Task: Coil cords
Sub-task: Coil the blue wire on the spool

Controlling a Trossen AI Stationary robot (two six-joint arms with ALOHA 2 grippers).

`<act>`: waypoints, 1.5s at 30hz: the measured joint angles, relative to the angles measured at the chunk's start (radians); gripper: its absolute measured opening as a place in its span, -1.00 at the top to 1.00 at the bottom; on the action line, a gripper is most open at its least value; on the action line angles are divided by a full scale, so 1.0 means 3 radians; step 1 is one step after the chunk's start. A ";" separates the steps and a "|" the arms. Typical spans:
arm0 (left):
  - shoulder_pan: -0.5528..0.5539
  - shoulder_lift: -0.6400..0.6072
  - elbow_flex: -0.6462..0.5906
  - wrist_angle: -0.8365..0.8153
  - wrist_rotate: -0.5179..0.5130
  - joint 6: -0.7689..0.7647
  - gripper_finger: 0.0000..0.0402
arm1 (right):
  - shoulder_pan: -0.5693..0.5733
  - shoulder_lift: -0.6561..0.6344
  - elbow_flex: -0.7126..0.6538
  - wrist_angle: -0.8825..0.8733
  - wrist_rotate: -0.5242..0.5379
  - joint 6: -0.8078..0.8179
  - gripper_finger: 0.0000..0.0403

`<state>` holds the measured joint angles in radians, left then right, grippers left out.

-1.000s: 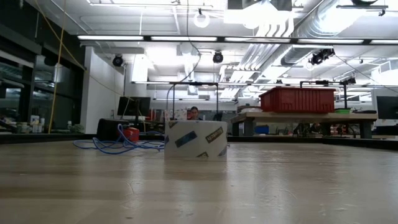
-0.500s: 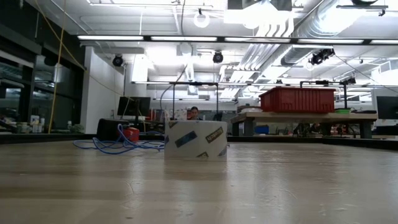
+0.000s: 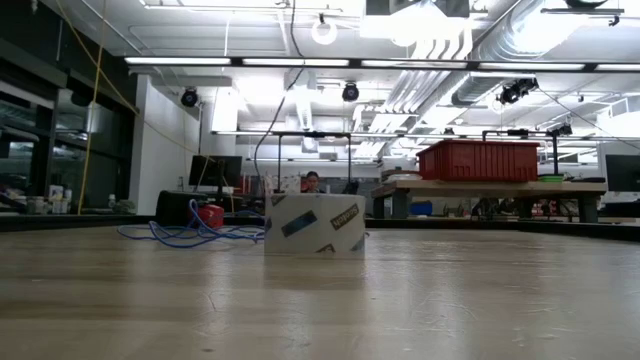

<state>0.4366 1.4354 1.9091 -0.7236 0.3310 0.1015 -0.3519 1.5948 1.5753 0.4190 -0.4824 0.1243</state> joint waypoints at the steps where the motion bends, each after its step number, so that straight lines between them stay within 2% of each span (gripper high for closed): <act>1: 0.0002 0.0007 0.0000 0.0026 0.0005 -0.0043 0.25 | -0.0001 -0.0002 0.0000 -0.0016 0.0003 -0.0010 1.00; 5: 0.0003 0.0012 0.0002 0.0206 0.0163 -0.0161 0.28 | -0.0005 -0.0011 0.0006 -0.0036 0.0027 -0.0018 1.00; 10: -0.0001 0.0012 0.0003 0.0169 0.0356 -0.0253 0.31 | -0.0002 0.0006 0.0000 -0.0049 0.0043 -0.0065 1.00; 21: 0.0012 0.0145 0.0000 0.0234 0.0351 -0.0333 0.34 | -0.0001 0.0001 0.0000 -0.0036 0.0031 -0.0019 1.00; 24: 0.0006 0.0167 0.0004 0.0267 0.0347 -0.0302 0.46 | -0.0003 0.0001 0.0000 -0.0017 0.0027 0.0023 1.00; 29: 0.0029 0.0170 0.0003 0.0242 0.0357 -0.0238 0.92 | -0.0005 0.0001 0.0000 -0.0035 0.0018 0.0031 1.00; 34: 0.0089 0.0143 0.0006 0.0090 0.0322 -0.0230 0.97 | -0.0004 -0.0020 -0.0001 -0.0111 0.0367 0.0199 0.95; 40: 0.0176 0.0066 0.0005 -0.0301 0.0101 -0.0014 0.98 | -0.0157 -0.0191 0.0272 -0.0700 0.0467 0.0120 0.59; 42: 0.0201 0.0037 0.0005 -0.0300 -0.0067 0.0100 0.98 | -0.0170 -0.0186 0.0520 -0.1162 0.0418 -0.0044 0.46; 45: 0.0209 0.0016 0.0006 -0.0270 -0.0393 0.0413 0.99 | -0.0066 -0.0142 0.0984 -0.2157 0.0369 -0.0648 0.33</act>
<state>0.4992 1.4403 1.9110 -0.8045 0.2131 0.2254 -0.3718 1.5522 1.8705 -0.2279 -0.3718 -0.0701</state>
